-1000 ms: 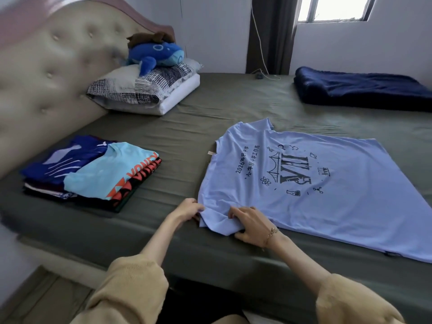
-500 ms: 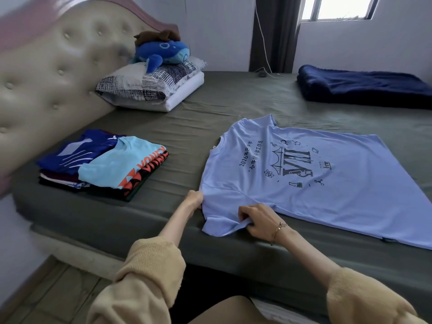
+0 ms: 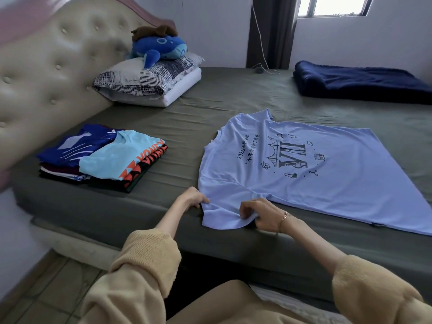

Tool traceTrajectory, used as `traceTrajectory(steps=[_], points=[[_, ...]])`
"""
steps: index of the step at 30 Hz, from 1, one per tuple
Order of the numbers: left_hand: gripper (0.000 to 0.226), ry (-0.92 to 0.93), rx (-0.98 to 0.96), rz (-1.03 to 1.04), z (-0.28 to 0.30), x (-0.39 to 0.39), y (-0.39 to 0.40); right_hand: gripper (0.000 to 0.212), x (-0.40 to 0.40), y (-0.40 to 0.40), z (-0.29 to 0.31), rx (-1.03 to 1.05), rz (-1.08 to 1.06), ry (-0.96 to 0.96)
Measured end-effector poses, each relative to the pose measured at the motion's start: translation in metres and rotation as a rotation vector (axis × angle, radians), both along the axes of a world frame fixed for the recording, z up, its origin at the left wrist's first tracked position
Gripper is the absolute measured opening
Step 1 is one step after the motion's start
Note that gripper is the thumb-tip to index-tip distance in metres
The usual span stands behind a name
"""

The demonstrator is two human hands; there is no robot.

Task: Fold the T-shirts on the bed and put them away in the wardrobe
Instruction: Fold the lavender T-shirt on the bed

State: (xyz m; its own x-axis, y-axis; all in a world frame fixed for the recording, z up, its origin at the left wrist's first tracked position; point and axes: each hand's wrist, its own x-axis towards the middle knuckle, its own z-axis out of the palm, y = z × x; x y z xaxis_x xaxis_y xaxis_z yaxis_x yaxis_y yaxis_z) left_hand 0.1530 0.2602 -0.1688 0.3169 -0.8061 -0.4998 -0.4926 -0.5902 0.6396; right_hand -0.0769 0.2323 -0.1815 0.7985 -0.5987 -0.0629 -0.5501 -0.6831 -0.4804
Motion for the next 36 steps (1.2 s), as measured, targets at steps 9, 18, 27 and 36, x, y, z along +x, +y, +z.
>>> traceTrajectory(steps=[9,18,27,36], points=[[0.021,-0.024,0.03,0.053,0.003,0.001,-0.001,0.034,-0.01,-0.003,0.008,0.079,-0.211,-0.017],[0.032,-0.115,-0.073,0.213,0.0,0.016,-0.051,0.029,0.011,-0.067,0.01,-0.039,-0.368,-0.058],[0.053,-0.255,-0.056,0.204,-0.002,0.039,-0.176,0.022,0.031,-0.206,0.002,-0.022,-0.512,0.057],[0.038,-0.138,-0.125,0.128,-0.007,0.033,-0.301,0.029,0.003,-0.293,0.009,0.16,-0.715,0.041]])
